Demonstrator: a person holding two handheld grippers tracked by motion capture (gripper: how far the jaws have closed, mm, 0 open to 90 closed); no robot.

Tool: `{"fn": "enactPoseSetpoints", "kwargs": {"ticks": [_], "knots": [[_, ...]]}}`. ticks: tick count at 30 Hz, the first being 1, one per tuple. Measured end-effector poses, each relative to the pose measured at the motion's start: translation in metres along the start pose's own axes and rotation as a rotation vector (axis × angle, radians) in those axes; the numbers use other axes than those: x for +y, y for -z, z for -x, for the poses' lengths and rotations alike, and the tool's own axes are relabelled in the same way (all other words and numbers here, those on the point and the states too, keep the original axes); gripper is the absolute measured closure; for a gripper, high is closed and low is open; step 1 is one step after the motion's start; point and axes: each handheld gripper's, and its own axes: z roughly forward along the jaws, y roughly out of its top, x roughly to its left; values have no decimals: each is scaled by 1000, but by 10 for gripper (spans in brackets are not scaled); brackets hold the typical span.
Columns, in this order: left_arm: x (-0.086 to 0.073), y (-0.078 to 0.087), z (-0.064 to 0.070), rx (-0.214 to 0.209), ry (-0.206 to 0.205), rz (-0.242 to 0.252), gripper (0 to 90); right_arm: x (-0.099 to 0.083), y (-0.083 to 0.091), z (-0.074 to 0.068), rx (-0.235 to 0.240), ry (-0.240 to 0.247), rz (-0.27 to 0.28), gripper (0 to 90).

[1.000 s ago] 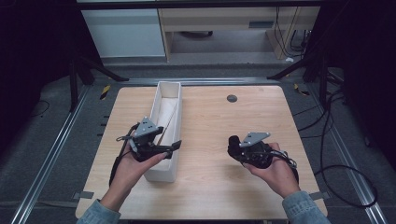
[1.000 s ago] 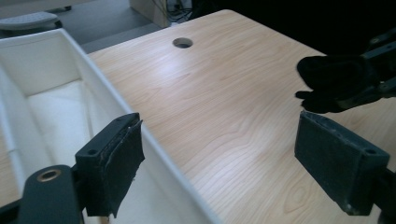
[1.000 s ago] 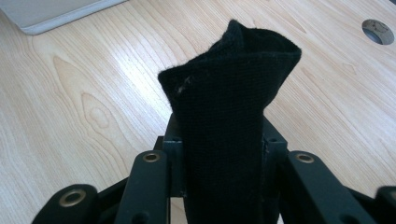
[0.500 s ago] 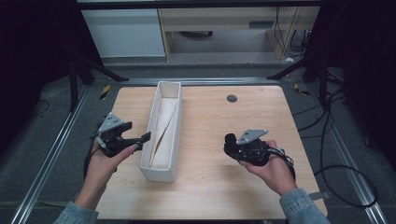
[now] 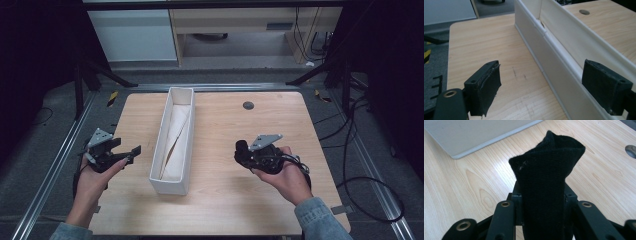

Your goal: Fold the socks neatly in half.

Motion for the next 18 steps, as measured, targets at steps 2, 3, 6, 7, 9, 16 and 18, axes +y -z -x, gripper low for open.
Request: {"fn": "enactPoseSetpoints", "kwargs": {"ticks": [2, 3, 6, 7, 9, 16, 18], "knots": [[-6, -3, -3, 13, -6, -17, 145, 3, -1, -1, 3, 2, -1, 654], [-10, -4, -5, 14, -3, -25, 145, 4, -1, -2, 3, 5, -2, 654], [-18, -6, -9, 10, 14, -32, 143, 10, -3, -4, 12, 11, 1, 654], [-20, -7, -10, 13, 13, -34, 142, 13, -3, -5, 11, 14, -3, 654], [-25, -8, -12, 21, 18, -38, 142, 16, -3, -5, 19, 12, 0, 654], [-43, -17, -14, 31, 24, -60, 139, 30, -5, -11, 34, 25, -1, 656], [-47, -20, -13, 21, 36, -62, 140, 36, -6, -12, 40, 22, 6, 658]]}}
